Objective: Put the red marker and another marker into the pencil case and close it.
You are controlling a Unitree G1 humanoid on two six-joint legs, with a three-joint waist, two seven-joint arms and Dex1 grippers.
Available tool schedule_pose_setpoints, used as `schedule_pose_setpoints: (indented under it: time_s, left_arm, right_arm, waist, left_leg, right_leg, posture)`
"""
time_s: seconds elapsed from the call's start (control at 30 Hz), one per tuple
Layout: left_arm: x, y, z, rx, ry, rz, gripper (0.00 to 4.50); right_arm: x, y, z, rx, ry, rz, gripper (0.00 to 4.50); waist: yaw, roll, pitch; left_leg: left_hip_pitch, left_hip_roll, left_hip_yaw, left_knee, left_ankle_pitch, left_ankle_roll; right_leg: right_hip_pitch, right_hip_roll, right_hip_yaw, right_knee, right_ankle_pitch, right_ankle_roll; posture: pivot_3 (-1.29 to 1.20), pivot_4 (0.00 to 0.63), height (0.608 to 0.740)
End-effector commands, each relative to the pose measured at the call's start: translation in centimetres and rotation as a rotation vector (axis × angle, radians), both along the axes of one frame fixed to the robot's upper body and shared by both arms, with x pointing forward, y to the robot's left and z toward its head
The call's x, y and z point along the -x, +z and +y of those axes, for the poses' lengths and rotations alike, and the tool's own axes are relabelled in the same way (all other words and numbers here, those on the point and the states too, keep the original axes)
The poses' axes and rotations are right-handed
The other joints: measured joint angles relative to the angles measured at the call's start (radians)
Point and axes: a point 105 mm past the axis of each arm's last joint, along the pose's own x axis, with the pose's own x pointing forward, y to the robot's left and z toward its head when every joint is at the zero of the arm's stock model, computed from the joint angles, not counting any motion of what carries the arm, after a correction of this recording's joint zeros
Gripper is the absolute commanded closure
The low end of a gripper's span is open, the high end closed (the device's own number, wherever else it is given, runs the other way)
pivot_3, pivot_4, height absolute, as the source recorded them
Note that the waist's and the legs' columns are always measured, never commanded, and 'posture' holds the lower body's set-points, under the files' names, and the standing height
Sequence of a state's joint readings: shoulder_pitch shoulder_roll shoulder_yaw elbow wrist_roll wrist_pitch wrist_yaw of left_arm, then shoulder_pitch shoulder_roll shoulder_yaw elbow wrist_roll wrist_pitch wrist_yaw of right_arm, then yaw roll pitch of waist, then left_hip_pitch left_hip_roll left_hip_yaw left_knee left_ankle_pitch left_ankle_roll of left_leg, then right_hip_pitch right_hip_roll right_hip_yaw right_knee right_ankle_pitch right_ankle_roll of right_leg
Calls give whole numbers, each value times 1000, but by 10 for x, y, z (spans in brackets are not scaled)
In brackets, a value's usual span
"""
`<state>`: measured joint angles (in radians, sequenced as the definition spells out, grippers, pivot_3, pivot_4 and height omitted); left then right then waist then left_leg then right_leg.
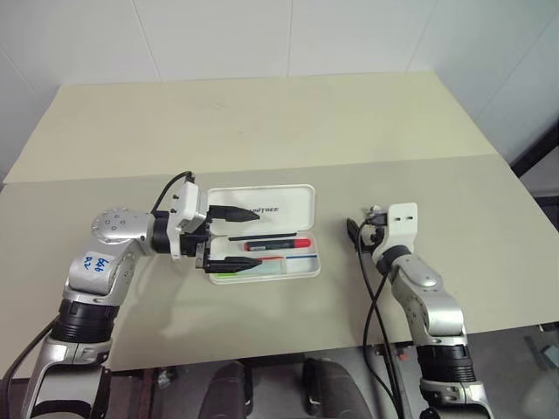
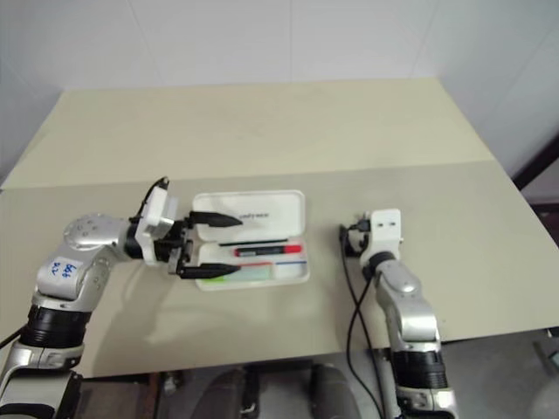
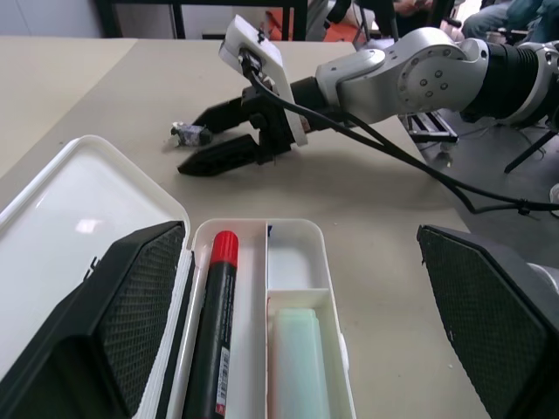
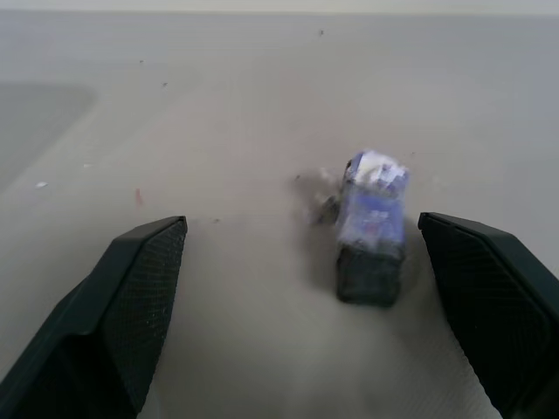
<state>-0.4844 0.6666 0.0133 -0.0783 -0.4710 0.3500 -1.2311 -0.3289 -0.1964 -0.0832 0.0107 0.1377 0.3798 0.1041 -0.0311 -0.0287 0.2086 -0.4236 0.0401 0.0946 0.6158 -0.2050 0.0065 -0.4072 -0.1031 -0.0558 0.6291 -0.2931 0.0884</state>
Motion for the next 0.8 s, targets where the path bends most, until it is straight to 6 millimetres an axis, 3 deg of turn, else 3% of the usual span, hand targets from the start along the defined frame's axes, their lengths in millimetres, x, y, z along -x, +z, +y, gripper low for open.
schedule_pose_setpoints:
  time_s: [0.03,0.3,0.37,0.6,0.8]
  left_arm:
    - [3,16,9,12,19,-63,0]
    - [0,21,19,4,51,-84,0]
    - [-1,22,20,4,52,-85,0]
    - [-3,19,23,-4,57,-81,0]
    - [-3,13,25,-4,64,-72,0]
  right_arm:
    - [-5,2,-18,43,-79,-35,608]
    - [-7,3,-19,56,-66,-55,3551]
    - [-8,5,-19,62,-66,-58,4110]
    - [-4,26,-21,-1,32,-93,4113]
    - [25,65,5,8,433,-182,4113]
  waist:
    - [0,0,0]
    - [2,-1,0]
    - [2,-1,0]
    - [2,0,0]
    - [1,0,0]
  left_leg:
    - [0,0,0,0,0,0]
    - [0,2,1,0,0,0]
    - [0,2,1,0,0,0]
    - [0,3,2,0,0,0]
    - [0,4,3,-1,0,0]
  right_leg:
    - [0,0,0,0,0,0]
    - [0,1,2,-2,2,0]
    - [0,1,2,-2,2,-1]
    - [0,-2,2,-2,2,-1]
    - [-1,3,3,-3,2,-1]
  posture:
    - [0,150,740]
    - [0,150,740]
    - [0,150,740]
    - [0,150,740]
    - [0,150,740]
